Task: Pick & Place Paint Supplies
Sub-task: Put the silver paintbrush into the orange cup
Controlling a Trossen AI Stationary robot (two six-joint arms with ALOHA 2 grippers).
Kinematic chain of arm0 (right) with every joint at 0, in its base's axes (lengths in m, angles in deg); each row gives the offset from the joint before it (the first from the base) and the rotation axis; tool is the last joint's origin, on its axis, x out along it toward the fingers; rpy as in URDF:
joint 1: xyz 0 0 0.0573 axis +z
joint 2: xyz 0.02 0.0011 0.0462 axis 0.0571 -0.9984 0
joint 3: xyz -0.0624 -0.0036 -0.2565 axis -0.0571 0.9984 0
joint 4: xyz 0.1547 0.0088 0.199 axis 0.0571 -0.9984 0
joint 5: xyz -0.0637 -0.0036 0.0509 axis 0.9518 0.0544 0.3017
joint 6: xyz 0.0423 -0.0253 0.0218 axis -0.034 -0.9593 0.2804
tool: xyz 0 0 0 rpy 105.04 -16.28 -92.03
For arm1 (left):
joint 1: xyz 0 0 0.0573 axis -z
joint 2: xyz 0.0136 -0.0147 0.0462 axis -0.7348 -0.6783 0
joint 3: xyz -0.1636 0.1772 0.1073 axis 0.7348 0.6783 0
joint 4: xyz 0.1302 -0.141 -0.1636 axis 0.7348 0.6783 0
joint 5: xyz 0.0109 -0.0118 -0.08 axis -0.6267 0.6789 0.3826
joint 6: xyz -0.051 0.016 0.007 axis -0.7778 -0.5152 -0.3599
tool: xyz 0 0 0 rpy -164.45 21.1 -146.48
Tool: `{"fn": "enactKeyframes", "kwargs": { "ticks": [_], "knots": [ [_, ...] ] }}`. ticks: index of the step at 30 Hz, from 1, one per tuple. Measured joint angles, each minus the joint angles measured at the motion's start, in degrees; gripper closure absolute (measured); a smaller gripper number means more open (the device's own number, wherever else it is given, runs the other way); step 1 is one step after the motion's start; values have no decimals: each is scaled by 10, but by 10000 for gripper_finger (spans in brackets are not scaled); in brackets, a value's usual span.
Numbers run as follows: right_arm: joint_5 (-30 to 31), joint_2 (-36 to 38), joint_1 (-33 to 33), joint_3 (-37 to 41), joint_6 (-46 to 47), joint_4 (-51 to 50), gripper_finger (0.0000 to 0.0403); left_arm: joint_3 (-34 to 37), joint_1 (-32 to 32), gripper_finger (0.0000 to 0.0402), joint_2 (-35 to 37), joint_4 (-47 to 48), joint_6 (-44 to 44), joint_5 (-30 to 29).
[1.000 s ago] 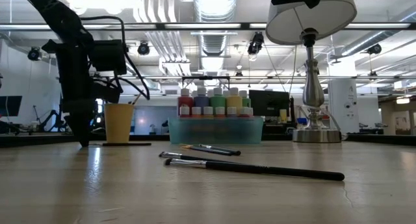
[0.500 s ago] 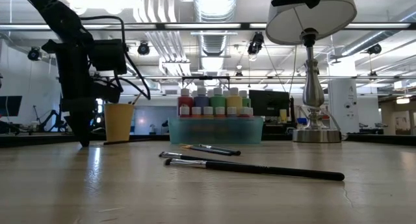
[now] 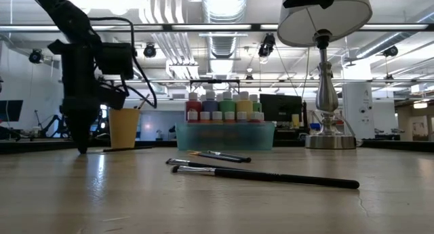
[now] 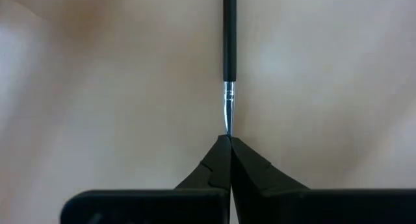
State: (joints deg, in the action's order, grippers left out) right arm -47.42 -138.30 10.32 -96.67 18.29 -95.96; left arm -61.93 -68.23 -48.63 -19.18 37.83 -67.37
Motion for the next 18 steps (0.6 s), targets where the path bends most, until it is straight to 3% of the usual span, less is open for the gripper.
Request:
{"fn": "enactKeyframes", "kwargs": {
  "ticks": [3,8,18],
  "knots": [
    [0,0,0,0,0,0,49,-15,9,401,0,29,-2,39],
    [0,0,0,0,0,0,42,-43,34,401,1,60,-13,48],
    [0,0,0,0,-6,40,69,-103,95,401,1,112,-58,60]
  ]
}}
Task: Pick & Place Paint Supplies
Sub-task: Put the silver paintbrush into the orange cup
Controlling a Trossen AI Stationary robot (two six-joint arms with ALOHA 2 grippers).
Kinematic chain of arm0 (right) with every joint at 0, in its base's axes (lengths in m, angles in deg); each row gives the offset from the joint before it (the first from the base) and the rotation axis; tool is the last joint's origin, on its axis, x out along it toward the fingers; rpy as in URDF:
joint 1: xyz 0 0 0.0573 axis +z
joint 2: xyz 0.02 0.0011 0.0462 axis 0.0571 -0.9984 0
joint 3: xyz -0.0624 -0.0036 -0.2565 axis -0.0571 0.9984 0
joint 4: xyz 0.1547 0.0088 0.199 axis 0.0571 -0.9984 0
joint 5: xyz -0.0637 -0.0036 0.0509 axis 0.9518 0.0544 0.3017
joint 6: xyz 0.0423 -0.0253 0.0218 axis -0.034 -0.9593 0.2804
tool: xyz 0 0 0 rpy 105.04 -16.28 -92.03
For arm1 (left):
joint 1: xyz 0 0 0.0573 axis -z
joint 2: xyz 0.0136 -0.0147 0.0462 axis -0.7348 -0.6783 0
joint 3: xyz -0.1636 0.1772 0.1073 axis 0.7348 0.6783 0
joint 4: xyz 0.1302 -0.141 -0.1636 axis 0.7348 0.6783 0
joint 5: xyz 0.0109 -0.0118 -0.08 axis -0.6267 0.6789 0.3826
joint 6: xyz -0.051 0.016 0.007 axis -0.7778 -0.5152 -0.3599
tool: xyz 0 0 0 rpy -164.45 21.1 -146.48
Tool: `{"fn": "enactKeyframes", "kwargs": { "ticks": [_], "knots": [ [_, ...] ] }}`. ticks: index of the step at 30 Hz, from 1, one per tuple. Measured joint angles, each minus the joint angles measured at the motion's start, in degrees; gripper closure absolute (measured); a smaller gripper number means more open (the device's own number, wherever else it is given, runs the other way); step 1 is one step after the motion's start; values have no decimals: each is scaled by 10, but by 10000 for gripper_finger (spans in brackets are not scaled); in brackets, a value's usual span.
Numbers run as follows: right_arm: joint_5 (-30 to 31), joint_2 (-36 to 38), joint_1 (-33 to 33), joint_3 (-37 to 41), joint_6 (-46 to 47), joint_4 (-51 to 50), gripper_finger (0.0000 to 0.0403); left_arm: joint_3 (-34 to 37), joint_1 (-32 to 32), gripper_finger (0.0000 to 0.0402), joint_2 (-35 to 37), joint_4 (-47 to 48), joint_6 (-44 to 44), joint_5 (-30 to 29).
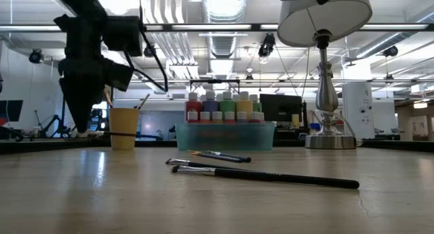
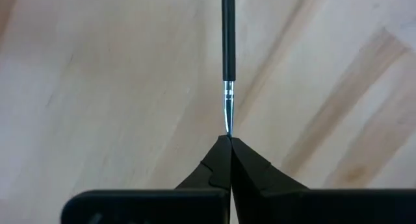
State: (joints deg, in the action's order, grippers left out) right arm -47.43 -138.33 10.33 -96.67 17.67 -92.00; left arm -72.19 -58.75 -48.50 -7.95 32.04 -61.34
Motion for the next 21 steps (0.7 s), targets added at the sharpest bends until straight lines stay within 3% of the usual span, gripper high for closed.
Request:
{"fn": "enactKeyframes", "kwargs": {
  "ticks": [3,11,16,21],
  "knots": [
    [-6,0,1,0,7,17,78,-12,12,401,0,-2,-16,19],
    [-190,-34,23,18,-87,66,101,-19,16,401,0,-8,-93,100],
    [-193,-79,47,20,-120,86,105,-19,18,401,0,-61,-136,168],
    [-195,-135,83,18,-169,102,91,-19,22,401,-1,-197,-198,239]
  ]
}}
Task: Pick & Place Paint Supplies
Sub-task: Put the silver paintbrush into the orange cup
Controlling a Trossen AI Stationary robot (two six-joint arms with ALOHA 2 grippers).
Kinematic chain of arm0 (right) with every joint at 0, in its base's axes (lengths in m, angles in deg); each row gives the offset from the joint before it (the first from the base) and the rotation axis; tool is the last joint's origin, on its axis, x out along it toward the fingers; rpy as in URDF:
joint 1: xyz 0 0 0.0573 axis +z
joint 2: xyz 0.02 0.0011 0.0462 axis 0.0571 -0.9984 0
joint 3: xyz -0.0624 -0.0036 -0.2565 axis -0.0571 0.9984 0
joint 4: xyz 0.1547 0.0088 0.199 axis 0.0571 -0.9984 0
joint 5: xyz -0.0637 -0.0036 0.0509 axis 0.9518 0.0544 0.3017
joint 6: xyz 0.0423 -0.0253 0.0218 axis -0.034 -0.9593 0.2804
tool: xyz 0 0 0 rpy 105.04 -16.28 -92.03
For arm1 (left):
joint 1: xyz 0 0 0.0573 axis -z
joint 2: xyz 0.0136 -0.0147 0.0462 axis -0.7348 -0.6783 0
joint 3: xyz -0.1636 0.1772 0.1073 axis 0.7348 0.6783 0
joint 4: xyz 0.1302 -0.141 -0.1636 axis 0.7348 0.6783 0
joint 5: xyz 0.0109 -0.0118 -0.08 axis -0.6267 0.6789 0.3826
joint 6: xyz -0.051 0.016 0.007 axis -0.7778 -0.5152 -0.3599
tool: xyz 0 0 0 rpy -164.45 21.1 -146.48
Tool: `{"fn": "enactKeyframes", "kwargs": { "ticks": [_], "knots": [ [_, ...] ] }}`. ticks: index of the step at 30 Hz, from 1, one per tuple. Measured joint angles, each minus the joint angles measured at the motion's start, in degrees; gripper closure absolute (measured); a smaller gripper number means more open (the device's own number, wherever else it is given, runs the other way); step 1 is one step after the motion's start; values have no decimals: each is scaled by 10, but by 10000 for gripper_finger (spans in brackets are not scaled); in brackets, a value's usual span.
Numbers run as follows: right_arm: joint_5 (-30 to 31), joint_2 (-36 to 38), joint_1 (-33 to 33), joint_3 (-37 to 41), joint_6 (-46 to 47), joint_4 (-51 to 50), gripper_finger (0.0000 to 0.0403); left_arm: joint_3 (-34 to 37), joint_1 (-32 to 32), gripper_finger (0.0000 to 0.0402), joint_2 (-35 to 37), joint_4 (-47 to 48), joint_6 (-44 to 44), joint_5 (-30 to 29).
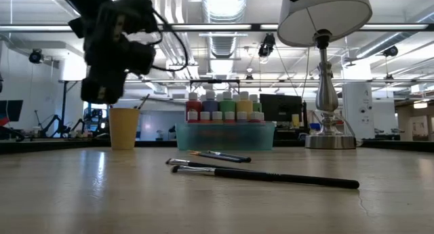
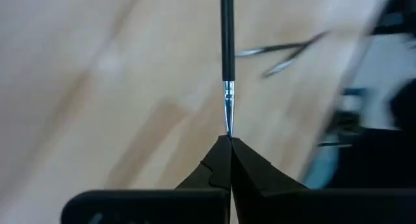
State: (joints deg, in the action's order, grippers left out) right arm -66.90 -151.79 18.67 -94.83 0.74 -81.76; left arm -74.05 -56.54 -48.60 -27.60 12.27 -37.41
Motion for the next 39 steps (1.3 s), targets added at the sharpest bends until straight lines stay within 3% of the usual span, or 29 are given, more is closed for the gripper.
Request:
{"fn": "enactKeyframes", "kwargs": {
  "ticks": [2,4,10,12,14,23,30,39],
  "knots": [
    [12,-22,16,-6,-27,-2,86,0,0,401,-2,-49,-24,25],
    [79,-44,34,-15,-51,-4,84,0,0,401,-3,-86,-47,43],
    [462,-115,84,-46,-124,-44,101,0,0,401,-3,-142,-121,99],
    [548,-142,89,-57,-144,-45,108,0,0,401,-3,-151,-146,106],
    [588,-166,90,-68,-150,-45,115,0,3,401,-3,-166,-172,113],
    [580,-248,69,-120,-161,-45,144,0,35,401,-3,-245,-220,126],
    [515,-265,46,-126,-155,-30,161,0,50,401,-3,-254,-221,120],
    [502,-269,22,-125,-172,-5,177,0,58,402,-3,-258,-221,117]
  ]
}}
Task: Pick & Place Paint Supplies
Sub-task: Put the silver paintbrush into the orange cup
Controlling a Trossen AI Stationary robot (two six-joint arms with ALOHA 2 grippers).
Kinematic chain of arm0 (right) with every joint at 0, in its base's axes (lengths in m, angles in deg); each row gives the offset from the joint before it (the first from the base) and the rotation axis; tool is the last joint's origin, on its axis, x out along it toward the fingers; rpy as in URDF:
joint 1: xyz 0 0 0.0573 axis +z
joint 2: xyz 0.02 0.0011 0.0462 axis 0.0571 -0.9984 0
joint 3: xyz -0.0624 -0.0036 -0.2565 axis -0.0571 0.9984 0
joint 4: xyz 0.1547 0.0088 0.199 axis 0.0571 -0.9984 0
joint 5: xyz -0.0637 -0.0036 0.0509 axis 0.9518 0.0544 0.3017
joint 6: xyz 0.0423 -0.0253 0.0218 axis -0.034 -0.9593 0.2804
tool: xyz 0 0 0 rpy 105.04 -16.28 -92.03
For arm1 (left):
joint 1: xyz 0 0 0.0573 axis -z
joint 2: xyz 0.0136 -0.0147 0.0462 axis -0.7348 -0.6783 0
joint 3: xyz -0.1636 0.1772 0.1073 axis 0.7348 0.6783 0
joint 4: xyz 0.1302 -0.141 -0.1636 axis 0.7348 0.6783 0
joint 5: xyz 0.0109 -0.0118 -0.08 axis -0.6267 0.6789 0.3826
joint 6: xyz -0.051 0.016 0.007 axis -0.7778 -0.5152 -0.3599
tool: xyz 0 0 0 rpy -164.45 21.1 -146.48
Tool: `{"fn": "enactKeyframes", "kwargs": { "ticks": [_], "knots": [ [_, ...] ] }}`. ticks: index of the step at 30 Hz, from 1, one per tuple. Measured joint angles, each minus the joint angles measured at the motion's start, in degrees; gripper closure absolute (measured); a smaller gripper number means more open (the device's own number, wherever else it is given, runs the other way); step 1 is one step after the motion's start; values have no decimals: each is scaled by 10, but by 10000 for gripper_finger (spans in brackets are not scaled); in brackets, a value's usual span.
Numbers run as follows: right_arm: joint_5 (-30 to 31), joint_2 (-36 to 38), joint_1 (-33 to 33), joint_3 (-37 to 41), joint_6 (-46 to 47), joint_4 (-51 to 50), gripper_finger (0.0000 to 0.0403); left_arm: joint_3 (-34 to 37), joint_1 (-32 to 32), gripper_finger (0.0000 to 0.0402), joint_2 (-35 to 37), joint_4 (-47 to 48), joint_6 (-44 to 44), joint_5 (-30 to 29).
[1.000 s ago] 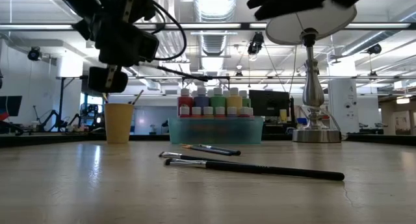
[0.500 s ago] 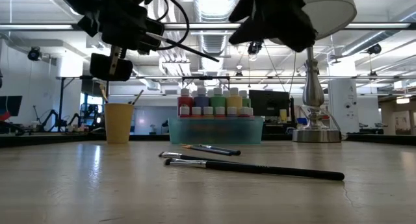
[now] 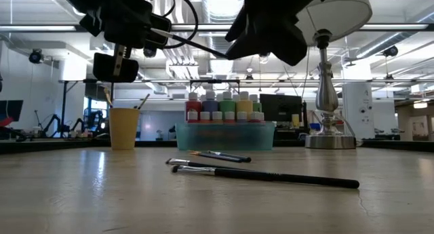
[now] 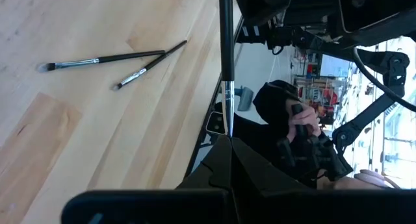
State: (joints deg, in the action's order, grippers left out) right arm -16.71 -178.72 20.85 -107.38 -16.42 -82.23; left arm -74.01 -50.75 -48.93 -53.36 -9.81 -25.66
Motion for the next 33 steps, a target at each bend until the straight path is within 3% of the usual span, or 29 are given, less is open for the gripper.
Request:
{"fn": "enactKeyframes", "kwargs": {
  "ticks": [15,26,33],
  "knots": [
    [-58,0,-26,1,-4,19,229,0,4,401,0,-4,2,-3],
    [-59,0,-28,1,-19,19,341,0,4,401,0,-4,1,-3],
    [-102,-1,-35,3,-22,11,389,0,4,401,0,-5,0,0]
  ]
}}
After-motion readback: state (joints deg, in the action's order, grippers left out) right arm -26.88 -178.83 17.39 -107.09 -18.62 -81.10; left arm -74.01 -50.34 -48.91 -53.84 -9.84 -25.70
